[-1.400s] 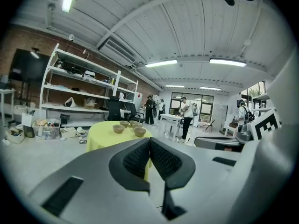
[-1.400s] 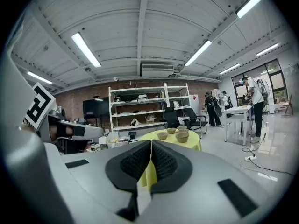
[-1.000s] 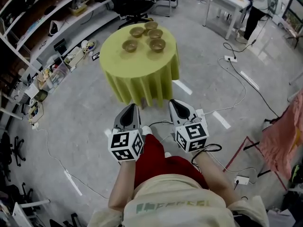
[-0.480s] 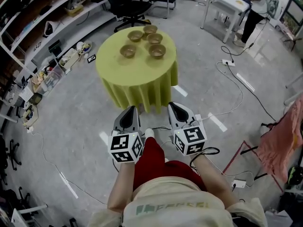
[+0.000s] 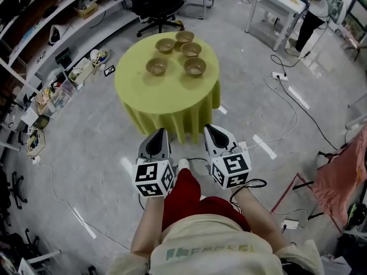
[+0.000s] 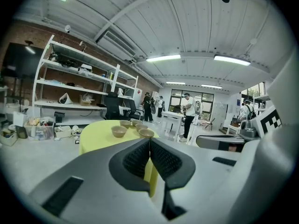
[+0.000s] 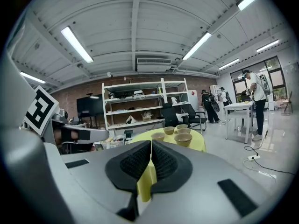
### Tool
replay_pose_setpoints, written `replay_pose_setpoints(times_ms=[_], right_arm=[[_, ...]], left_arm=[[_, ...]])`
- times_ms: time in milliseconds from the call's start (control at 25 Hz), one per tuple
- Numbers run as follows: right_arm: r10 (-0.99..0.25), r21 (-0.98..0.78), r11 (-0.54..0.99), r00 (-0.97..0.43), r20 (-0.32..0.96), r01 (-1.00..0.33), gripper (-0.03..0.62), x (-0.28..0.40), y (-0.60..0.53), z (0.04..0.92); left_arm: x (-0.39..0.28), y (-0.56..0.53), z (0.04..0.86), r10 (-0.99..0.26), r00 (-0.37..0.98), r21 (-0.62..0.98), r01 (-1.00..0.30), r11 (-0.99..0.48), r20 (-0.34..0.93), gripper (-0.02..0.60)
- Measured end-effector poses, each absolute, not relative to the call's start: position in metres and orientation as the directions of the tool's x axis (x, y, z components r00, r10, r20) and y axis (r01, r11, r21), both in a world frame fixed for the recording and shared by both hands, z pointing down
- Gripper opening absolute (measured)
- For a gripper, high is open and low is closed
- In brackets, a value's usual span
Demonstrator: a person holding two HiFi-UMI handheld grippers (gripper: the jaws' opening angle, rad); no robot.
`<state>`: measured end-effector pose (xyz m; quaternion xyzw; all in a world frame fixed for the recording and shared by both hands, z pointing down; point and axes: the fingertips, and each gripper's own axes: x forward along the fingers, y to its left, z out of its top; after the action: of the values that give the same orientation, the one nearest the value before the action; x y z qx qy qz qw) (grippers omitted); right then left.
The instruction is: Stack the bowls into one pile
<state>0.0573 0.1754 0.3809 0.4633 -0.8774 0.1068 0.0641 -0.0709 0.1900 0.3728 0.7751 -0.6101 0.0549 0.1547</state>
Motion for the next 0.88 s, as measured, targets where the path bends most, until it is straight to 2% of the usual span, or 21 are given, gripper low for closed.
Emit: replay_pose_setpoints(times_ms=[880], right_arm=[[-0.784, -0.121, 0.554, -0.565, 0.259, -0.824, 0.037, -0.017, 0.012, 0.39]], left_arm=[[-0.148, 0.031, 0.386, -0.925, 0.231, 0.197, -0.964, -0.177, 0.303, 0.023]])
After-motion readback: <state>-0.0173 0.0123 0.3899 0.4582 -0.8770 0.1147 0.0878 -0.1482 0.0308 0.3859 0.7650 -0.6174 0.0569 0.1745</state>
